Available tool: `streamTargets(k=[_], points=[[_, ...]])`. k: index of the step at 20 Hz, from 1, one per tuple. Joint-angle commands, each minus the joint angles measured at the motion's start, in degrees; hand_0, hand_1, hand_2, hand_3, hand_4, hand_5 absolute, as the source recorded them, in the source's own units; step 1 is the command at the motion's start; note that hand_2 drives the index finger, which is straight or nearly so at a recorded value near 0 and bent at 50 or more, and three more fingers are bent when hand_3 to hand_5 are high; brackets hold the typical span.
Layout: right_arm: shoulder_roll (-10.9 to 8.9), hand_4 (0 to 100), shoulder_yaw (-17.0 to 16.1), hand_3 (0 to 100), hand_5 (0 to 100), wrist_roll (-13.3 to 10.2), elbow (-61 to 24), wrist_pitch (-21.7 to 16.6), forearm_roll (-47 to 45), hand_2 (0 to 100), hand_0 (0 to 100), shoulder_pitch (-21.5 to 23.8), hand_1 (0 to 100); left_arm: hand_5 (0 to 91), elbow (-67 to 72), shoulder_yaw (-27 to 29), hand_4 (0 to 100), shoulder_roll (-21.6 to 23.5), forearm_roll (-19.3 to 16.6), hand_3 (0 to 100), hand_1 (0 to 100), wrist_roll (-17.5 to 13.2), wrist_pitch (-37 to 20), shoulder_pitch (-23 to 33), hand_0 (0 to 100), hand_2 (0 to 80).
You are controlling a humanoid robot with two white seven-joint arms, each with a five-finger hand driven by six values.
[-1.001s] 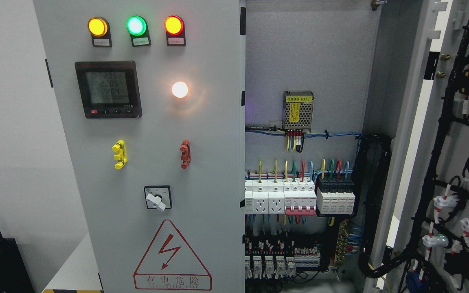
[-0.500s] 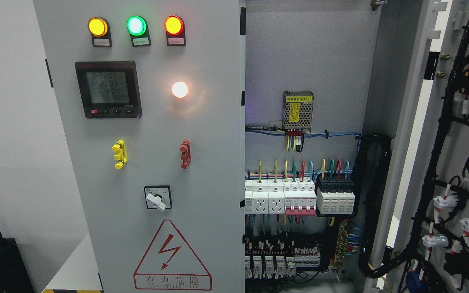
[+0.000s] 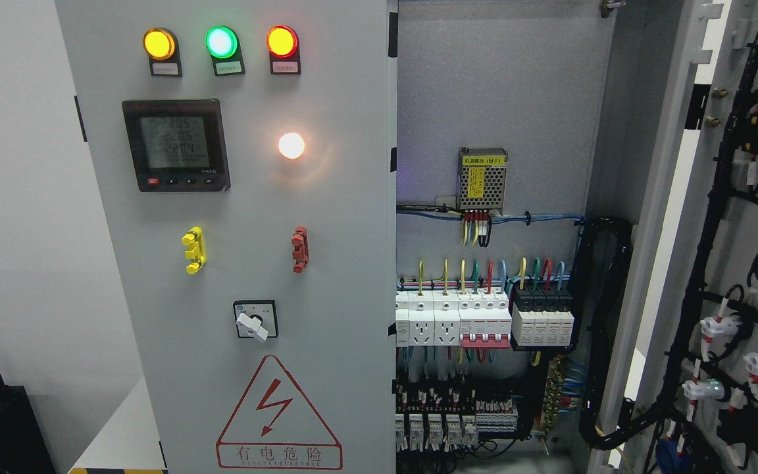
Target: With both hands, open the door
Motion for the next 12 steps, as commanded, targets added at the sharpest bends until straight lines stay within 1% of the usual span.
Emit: streamTargets(k=[1, 3, 6, 8, 9, 12], points=[[0.06, 0, 0.01, 0, 0, -0.01, 0.00, 0.05, 0.00, 0, 11, 0.01, 0, 0.0, 14.53, 2.18, 3, -9.32, -2.07, 0, 0, 0.12, -1.95, 10.59, 0, 0.0], [0.06, 0, 0.01, 0, 0, -0.01, 0.00, 0.05, 0.00, 0, 11, 0.01, 0, 0.0, 18.31, 7.34, 3, -13.28, -4.35, 0, 0, 0.12, -2.04, 15.15, 0, 0.0], [-0.03, 0, 0.01, 0, 0, -0.01, 0.00, 0.05, 0.00, 0, 11, 0.01, 0, 0.0, 22.10, 17.36, 3, -18.73, -11.02, 0, 0, 0.12, -2.04, 23.94, 0, 0.0], [-0.03, 0, 0.01, 0, 0, -0.01, 0.00, 0.05, 0.00, 0, 11, 0.01, 0, 0.0, 24.99, 23.43, 3, -22.33, -15.50, 0, 0, 0.12, -1.87, 28.60, 0, 0.0], [-0.03, 0, -0.08, 0, 0, -0.01, 0.00, 0.05, 0.00, 0, 11, 0.01, 0, 0.0, 26.75, 25.46, 3, -24.61, -17.35, 0, 0, 0.20, -1.86, 30.02, 0, 0.0], [0.06, 0, 0.01, 0, 0, -0.01, 0.00, 0.05, 0.00, 0, 11, 0.01, 0, 0.0, 33.77, 28.46, 3, -32.34, -23.94, 0, 0, 0.29, -1.69, 30.21, 0, 0.0]])
